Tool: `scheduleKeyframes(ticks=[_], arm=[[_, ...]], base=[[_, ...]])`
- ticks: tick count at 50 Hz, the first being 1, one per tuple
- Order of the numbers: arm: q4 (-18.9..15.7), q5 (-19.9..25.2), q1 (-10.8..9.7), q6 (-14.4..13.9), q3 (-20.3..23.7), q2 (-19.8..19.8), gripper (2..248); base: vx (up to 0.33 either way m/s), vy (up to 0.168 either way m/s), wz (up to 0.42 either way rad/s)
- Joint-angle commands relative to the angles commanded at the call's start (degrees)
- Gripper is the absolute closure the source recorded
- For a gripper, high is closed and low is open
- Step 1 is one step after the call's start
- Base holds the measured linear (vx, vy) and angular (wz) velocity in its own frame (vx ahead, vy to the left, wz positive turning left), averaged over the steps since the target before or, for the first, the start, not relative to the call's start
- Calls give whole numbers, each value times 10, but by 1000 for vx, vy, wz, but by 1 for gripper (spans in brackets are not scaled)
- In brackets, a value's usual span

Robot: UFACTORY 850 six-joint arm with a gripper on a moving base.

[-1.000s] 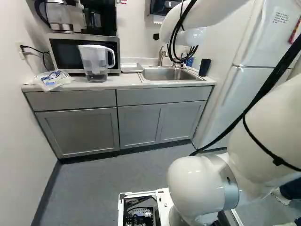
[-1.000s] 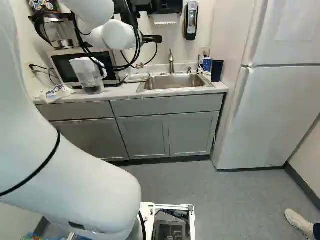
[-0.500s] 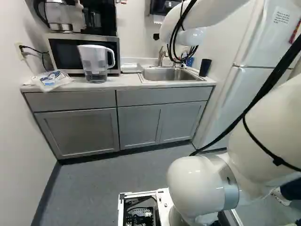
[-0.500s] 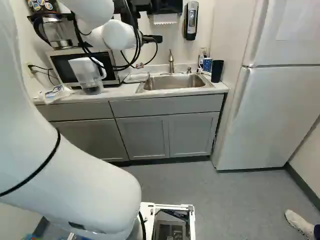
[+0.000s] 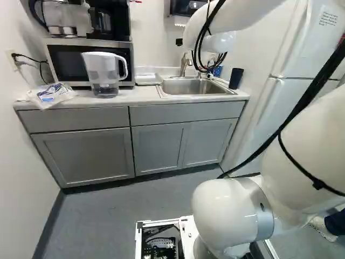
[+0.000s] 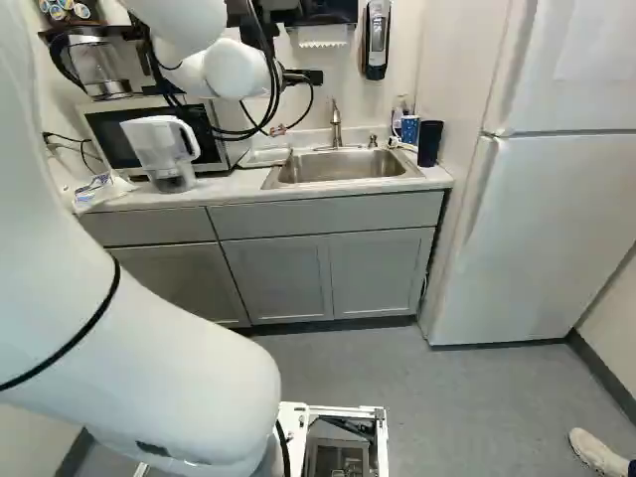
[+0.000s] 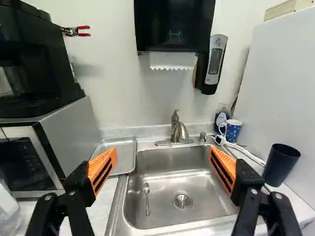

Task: Rinse the cup and place it in the tray

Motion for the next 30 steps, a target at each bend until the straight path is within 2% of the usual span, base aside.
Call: scheduleKeyframes(ticks=[30], arm=[[0, 0, 0, 0, 0, 0, 3]], base=[[106, -13, -14]])
